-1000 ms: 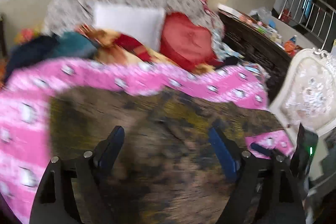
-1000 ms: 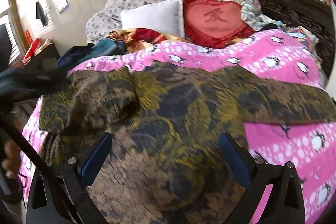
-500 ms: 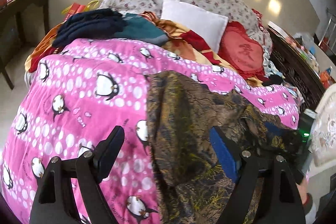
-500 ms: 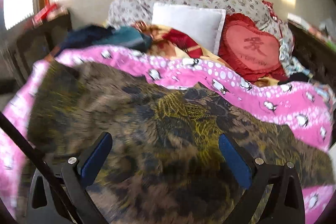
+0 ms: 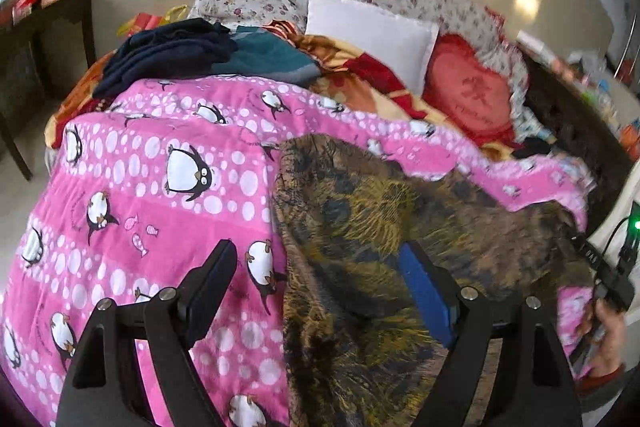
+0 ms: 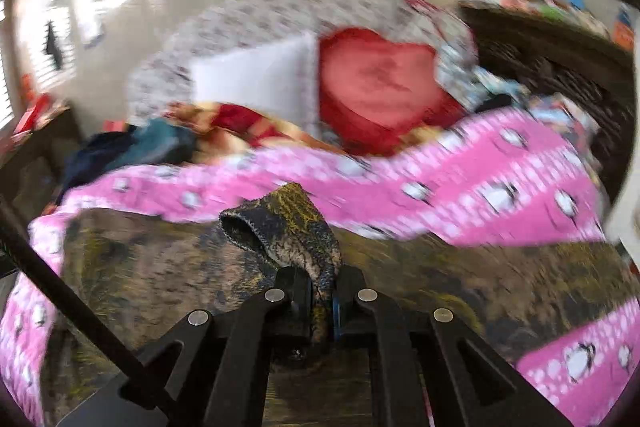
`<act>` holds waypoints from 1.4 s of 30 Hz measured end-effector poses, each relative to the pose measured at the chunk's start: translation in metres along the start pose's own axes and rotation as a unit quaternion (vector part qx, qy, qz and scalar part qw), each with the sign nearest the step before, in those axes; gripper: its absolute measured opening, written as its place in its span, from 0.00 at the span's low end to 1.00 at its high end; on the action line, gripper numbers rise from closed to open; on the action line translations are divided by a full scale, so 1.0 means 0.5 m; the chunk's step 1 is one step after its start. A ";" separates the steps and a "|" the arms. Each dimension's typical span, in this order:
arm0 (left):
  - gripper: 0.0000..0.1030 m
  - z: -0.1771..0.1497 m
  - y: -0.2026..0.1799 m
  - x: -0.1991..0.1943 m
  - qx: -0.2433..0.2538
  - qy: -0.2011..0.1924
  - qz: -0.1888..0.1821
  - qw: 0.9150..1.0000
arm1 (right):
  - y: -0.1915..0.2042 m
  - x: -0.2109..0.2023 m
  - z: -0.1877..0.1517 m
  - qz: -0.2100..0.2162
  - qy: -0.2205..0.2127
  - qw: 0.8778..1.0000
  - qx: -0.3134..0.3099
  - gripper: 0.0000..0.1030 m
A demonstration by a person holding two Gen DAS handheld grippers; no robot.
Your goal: Fold small clothes
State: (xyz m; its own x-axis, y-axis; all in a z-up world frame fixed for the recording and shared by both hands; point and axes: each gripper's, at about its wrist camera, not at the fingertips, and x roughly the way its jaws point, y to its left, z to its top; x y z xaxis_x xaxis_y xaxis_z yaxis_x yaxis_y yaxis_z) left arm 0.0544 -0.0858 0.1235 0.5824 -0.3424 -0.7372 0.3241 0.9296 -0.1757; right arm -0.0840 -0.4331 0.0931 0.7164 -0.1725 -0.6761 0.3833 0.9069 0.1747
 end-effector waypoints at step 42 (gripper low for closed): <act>0.80 -0.080 -0.067 0.103 0.023 0.079 0.033 0.996 | -0.285 -0.071 -0.143 -0.018 0.031 0.991 0.127 0.77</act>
State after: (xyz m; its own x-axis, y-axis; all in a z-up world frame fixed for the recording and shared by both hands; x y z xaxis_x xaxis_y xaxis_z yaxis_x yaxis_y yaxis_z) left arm 0.0435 -0.1290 0.0654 0.4804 -0.2514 -0.8403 0.3253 0.9408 -0.0955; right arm -0.2059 -0.5288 0.0412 0.6661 -0.1719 -0.7258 0.5471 0.7740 0.3188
